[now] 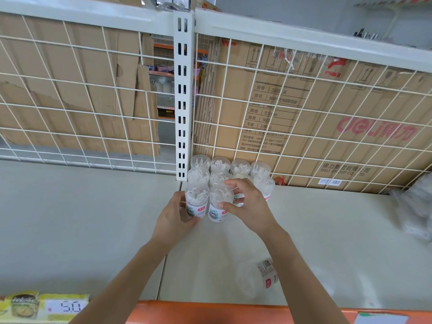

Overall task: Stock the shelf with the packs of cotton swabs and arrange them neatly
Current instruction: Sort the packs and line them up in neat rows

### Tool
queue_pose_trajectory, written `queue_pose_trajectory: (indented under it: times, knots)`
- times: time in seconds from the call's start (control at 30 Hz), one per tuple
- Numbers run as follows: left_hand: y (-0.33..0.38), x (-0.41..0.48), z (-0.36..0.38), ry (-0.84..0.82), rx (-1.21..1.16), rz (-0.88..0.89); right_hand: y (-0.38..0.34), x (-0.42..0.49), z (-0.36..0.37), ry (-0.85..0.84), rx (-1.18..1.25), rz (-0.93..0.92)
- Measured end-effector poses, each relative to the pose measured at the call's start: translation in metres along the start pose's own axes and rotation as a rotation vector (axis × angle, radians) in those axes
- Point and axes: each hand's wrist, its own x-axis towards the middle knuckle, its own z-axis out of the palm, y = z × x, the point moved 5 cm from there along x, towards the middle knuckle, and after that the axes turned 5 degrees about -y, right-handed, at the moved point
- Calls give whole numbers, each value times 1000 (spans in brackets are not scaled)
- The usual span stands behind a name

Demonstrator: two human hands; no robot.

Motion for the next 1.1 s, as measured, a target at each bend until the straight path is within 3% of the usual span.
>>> queue_pose_trajectory:
  times: [1.1]
  knots:
    - [3,-2,0,-14,19,13,-6,-5,-5,11,-65,7]
